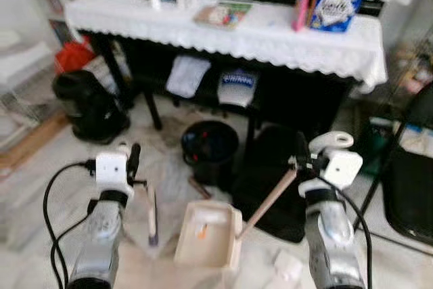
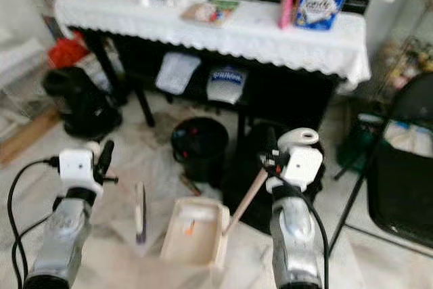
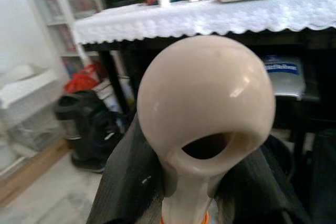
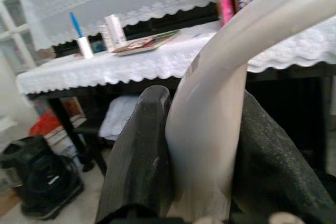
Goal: Sweep floor
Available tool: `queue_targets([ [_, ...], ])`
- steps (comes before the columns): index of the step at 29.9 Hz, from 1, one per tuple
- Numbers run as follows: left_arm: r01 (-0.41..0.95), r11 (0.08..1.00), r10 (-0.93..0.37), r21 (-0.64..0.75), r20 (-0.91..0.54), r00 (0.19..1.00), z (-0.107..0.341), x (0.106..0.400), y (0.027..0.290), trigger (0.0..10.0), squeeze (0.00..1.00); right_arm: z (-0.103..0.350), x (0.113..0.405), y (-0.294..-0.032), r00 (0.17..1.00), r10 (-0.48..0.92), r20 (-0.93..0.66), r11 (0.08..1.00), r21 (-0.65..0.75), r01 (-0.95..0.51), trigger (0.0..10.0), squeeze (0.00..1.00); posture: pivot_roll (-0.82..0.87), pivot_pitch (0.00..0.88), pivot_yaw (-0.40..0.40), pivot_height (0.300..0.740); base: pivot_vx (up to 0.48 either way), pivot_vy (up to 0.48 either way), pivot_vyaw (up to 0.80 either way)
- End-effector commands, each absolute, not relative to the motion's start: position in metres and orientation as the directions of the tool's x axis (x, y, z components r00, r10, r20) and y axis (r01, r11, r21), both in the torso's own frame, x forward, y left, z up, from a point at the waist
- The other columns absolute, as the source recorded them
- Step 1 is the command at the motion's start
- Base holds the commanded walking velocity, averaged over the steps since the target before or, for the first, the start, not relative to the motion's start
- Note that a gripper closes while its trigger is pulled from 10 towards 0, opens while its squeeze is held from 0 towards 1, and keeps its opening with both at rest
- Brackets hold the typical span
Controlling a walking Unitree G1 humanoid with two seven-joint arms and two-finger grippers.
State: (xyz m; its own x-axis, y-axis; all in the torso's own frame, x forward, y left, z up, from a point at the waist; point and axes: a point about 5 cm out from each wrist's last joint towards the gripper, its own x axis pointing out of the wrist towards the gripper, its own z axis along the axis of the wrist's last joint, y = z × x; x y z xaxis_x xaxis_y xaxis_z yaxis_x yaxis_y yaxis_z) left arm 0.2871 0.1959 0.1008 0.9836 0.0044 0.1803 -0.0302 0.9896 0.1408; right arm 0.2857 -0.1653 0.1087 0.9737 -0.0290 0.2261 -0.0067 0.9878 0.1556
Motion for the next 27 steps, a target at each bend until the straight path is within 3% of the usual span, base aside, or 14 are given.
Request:
queue_targets([
  [1, -0.03, 0.99, 0.001, 0.135, 0.211, 0.978, 0.108, 0.285, 0.196, 10.0, 0.0, 0.126, 0.285, -0.162, 0.954, -0.03, 0.297, 0.985, 0.171, -0.022, 10.0, 0.0, -0.01, 0.0, 0.037, 0.74, 0.0, 0.0, 0.8],
  [27, -0.002, 0.994, -0.018, 0.108, 0.18, 0.984, 0.1, 0.281, 0.186, 10.0, 0.0, 0.136, 0.277, -0.171, 0.951, -0.062, 0.304, 0.985, 0.17, 0.01, 10.0, 0.0, -0.04, 0.0, 0.041, 0.74, 0.0, 0.0, 0.8],
])
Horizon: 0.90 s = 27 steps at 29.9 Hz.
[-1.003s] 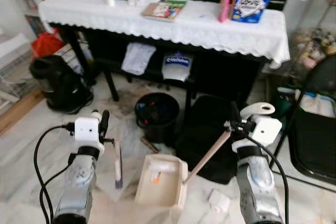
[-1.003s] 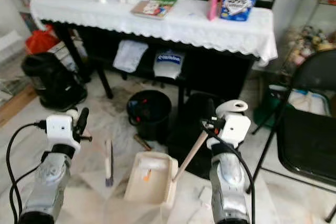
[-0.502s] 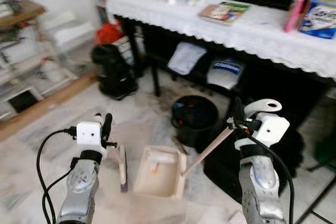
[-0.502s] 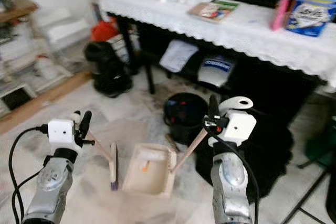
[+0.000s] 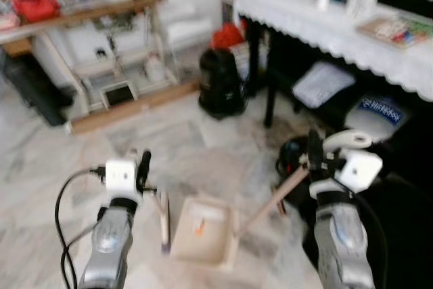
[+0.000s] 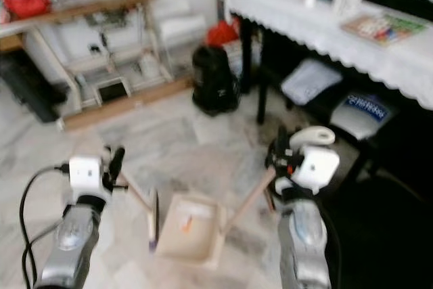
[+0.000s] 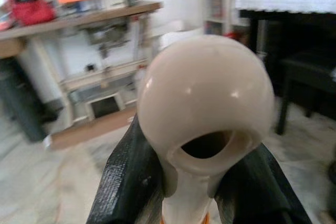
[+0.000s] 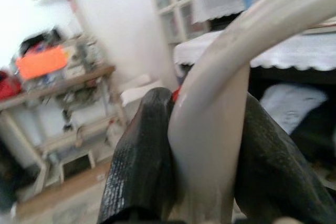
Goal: Sweep floor
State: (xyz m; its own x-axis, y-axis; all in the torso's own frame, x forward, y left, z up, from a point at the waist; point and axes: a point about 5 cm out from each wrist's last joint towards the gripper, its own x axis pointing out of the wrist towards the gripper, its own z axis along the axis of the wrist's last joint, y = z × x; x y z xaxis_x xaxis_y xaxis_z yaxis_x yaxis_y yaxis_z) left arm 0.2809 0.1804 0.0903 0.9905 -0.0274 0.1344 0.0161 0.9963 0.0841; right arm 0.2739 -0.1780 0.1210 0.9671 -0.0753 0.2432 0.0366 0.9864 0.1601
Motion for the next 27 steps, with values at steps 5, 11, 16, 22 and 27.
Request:
queue_targets([
  [5, -0.004, 0.995, -0.015, 0.098, 0.187, 0.982, 0.101, 0.282, 0.183, 10.0, 0.0, 0.138, 0.279, -0.175, 0.949, -0.063, 0.308, 0.987, 0.16, 0.014, 10.0, 0.0, -0.03, 0.0, 0.031, 0.74, 0.0, 0.0, 0.8],
  [11, -0.021, 0.997, 0.006, 0.077, 0.194, 0.981, 0.102, 0.284, 0.182, 10.0, 0.0, 0.142, 0.281, -0.179, 0.951, -0.05, 0.307, 0.99, 0.14, 0.007, 10.0, 0.0, -0.03, 0.0, -0.001, 0.74, 0.0, 0.0, 0.8],
  [16, -0.047, 0.997, 0.035, 0.054, 0.198, 0.98, 0.101, 0.281, 0.183, 10.0, 0.0, 0.145, 0.282, -0.186, 0.95, -0.045, 0.308, 0.993, 0.115, 0.01, 10.0, 0.0, -0.03, 0.0, -0.022, 0.74, 0.0, 0.0, 0.8],
  [22, -0.055, 0.997, 0.045, 0.045, 0.202, 0.978, 0.101, 0.277, 0.181, 10.0, 0.0, 0.146, 0.282, -0.189, 0.953, -0.034, 0.3, 0.996, 0.093, 0.006, 10.0, 0.0, -0.03, 0.0, -0.037, 0.74, 0.0, 0.0, 0.8],
  [27, -0.062, 0.997, 0.053, 0.041, 0.2, 0.978, 0.101, 0.272, 0.181, 10.0, 0.0, 0.146, 0.279, -0.192, 0.955, -0.043, 0.295, 0.996, 0.087, 0.018, 10.0, 0.0, -0.03, 0.0, -0.037, 0.74, 0.0, 0.0, 0.8],
])
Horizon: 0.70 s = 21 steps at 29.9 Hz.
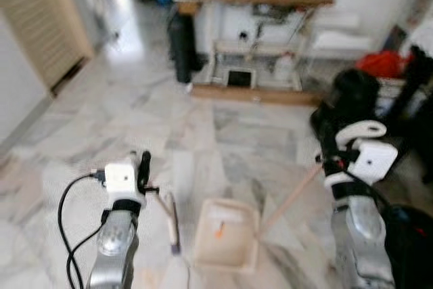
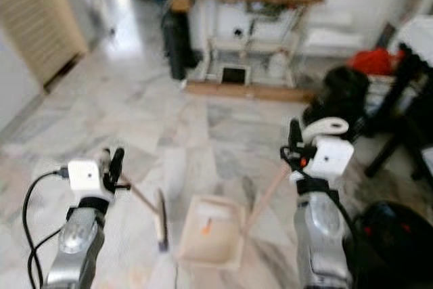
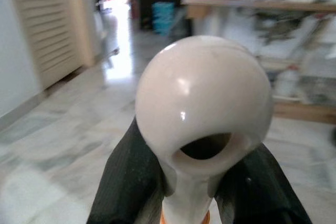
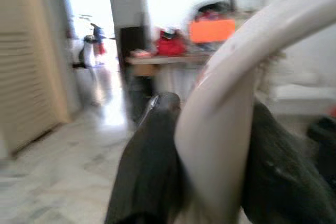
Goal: Sweep floor
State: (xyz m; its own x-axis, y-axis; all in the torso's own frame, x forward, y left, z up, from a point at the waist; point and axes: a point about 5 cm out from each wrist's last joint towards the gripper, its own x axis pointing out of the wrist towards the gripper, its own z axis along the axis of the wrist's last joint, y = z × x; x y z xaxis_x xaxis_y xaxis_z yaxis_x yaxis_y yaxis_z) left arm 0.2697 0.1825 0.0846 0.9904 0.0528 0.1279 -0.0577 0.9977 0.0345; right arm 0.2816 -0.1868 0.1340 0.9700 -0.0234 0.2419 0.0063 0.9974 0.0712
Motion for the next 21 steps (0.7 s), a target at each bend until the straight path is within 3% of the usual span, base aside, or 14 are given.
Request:
queue_targets([
  [1, -0.063, 0.997, 0.053, 0.041, 0.199, 0.979, 0.101, 0.271, 0.181, 10.0, 0.0, 0.146, 0.278, -0.192, 0.955, -0.043, 0.294, 0.996, 0.087, 0.018, 10.0, 0.0, -0.03, 0.0, -0.037, 0.74, 0.0, 0.0, 0.8],
  [21, -0.055, 0.997, 0.045, 0.052, 0.169, 0.985, 0.1, 0.257, 0.18, 10.0, 0.0, 0.148, 0.27, -0.188, 0.963, -0.031, 0.269, 0.995, 0.099, 0.004, 10.0, 0.0, -0.02, 0.0, -0.039, 0.74, 0.0, 0.0, 0.8],
])
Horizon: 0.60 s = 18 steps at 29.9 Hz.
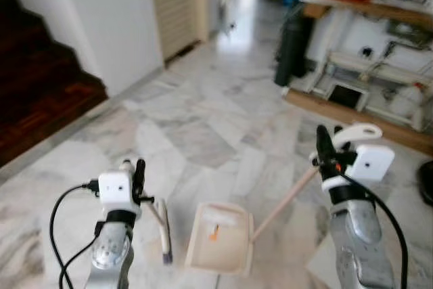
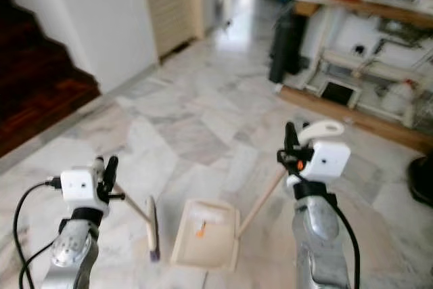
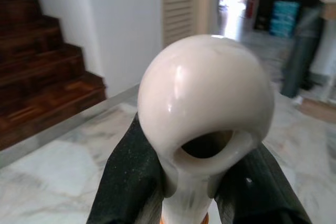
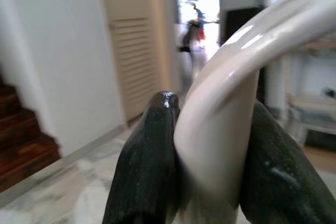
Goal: Sweep floor
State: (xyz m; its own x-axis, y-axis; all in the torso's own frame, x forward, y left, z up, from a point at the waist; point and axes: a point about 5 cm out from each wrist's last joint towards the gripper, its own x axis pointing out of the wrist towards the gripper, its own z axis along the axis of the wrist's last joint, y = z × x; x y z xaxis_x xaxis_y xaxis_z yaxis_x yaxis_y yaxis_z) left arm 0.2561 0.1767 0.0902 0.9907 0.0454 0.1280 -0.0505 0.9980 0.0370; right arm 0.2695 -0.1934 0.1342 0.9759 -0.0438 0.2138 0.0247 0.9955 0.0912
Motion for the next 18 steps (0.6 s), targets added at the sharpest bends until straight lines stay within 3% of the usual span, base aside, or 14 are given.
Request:
queue_targets([
  [1, -0.055, 0.997, 0.045, 0.053, 0.167, 0.985, 0.1001, 0.2563, 0.1799, 10.0, 0.0, 0.1479, 0.2697, -0.1882, 0.963, -0.032, 0.267, 0.995, 0.1, 0.005, 10.0, 0.0, -0.02, 0.0, -0.038, 0.74, 0.0, 0.0, 0.8],
  [7, -0.056, 0.997, 0.046, 0.055, 0.157, 0.986, 0.101, 0.2552, 0.1814, 10.0, 0.0, 0.1469, 0.2687, -0.1876, 0.966, -0.037, 0.258, 0.994, 0.113, 0.008, 10.0, 0.0, -0.02, 0.0, -0.033, 0.74, 0.0, 0.0, 0.8],
  [11, -0.052, 0.997, 0.043, 0.056, 0.154, 0.987, 0.1013, 0.254, 0.1814, 10.0, 0.0, 0.1462, 0.27, -0.1879, 0.966, -0.056, 0.252, 0.988, 0.151, 0.017, 10.0, 0.0, -0.01, 0.0, -0.032, 0.74, 0.0, 0.0, 0.0],
  [18, -0.045, 0.997, 0.036, 0.056, 0.152, 0.988, 0.1021, 0.2541, 0.1812, 10.0, 0.0, 0.1472, 0.2732, -0.1867, 0.966, -0.063, 0.25, 0.985, 0.169, 0.021, 10.0, 0.0, 0.0, 0.0, -0.031, 0.74, 0.0, 0.474, 0.0],
])
